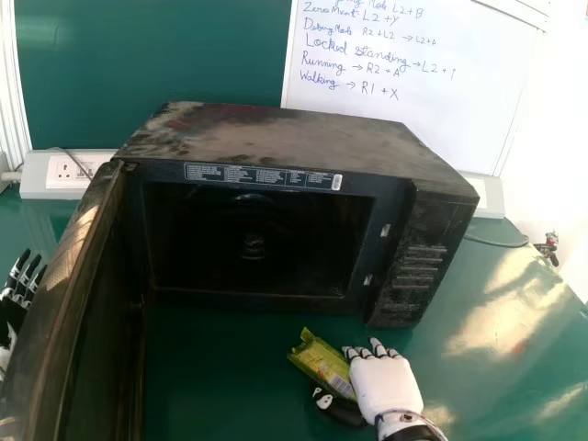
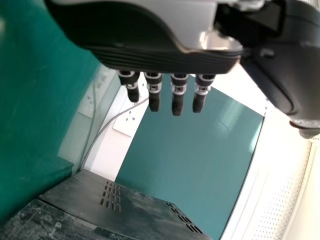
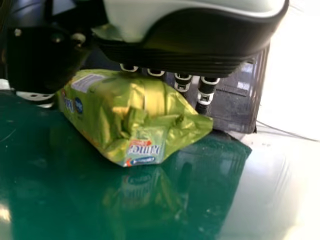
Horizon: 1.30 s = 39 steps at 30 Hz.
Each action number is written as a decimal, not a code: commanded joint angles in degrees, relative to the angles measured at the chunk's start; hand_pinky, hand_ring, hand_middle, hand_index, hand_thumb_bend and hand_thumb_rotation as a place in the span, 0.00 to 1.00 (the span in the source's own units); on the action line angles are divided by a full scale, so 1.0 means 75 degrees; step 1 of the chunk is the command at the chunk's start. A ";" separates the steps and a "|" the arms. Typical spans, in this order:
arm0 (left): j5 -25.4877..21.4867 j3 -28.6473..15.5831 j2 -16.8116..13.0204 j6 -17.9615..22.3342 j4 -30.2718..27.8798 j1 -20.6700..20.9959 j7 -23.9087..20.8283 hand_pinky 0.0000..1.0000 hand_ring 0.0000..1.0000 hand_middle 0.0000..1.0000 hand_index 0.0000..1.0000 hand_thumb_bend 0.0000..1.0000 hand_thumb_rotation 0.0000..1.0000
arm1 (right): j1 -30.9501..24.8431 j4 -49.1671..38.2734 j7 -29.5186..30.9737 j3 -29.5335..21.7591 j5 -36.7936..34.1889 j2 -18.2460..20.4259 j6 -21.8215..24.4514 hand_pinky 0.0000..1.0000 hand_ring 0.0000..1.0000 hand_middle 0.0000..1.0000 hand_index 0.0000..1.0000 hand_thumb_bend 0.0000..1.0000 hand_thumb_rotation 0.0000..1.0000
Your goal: Put biscuit inside oven
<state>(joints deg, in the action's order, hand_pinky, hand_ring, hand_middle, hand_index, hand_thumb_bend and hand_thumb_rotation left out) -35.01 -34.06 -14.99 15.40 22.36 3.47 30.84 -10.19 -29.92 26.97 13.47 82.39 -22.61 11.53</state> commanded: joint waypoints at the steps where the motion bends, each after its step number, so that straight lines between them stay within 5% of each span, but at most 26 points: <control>1: -0.0083 0.0038 0.0193 -0.0083 0.0054 -0.0170 -0.0018 0.75 0.75 0.81 0.90 0.13 0.00 | -0.0043 0.0090 -0.0148 -0.0046 0.0048 -0.0074 -0.0087 0.84 0.88 0.89 0.91 0.74 0.00; 18: -0.0055 0.0029 0.0225 0.0007 0.0062 -0.0167 -0.0011 0.69 0.73 0.80 0.89 0.13 0.00 | 0.0056 0.0154 -0.0107 -0.0073 0.0149 -0.0355 -0.0400 0.81 0.83 0.85 0.86 0.80 0.00; 21: -0.0056 0.0028 0.0210 0.0007 0.0089 -0.0165 0.0017 0.71 0.73 0.80 0.89 0.13 0.00 | 0.0126 0.0110 0.0198 -0.0060 0.0302 -0.0386 -0.0396 0.81 0.79 0.80 0.80 0.80 0.00; 26: -0.0018 0.0035 0.0194 0.0003 0.0097 -0.0162 -0.0022 0.73 0.74 0.80 0.89 0.14 0.00 | 0.0130 0.0170 -0.0075 -0.0070 0.0548 -0.0136 -0.0207 0.66 0.64 0.65 0.77 0.82 0.00; 28: -0.0037 0.0029 0.0181 -0.0021 0.0125 -0.0149 0.0000 0.75 0.74 0.81 0.90 0.13 0.00 | 0.0151 0.0223 -0.0147 -0.0055 0.0675 -0.0090 -0.0164 0.62 0.58 0.60 0.72 0.81 0.00; 29: -0.0034 0.0028 0.0178 -0.0019 0.0137 -0.0141 -0.0003 0.76 0.75 0.81 0.90 0.13 0.00 | 0.0165 0.0240 -0.0142 -0.0053 0.0707 -0.0055 -0.0142 0.60 0.56 0.53 0.71 0.66 0.00; 31: -0.0023 0.0031 0.0186 -0.0007 0.0128 -0.0137 -0.0025 0.76 0.75 0.81 0.90 0.13 0.00 | 0.0181 0.0231 -0.0080 -0.0074 0.0656 -0.0005 -0.0130 0.60 0.54 0.50 0.70 0.59 0.00; 39: -0.0036 0.0031 0.0194 0.0016 0.0144 -0.0132 0.0010 0.75 0.74 0.80 0.90 0.12 0.00 | 0.0205 0.0224 -0.0096 -0.0085 0.0775 -0.0032 -0.0146 0.61 0.55 0.49 0.69 0.57 0.00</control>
<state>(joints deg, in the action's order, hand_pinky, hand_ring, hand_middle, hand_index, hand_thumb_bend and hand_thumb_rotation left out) -35.00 -34.06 -14.96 15.28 22.19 3.51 30.84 -8.67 -28.64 25.87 13.11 87.72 -22.70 10.50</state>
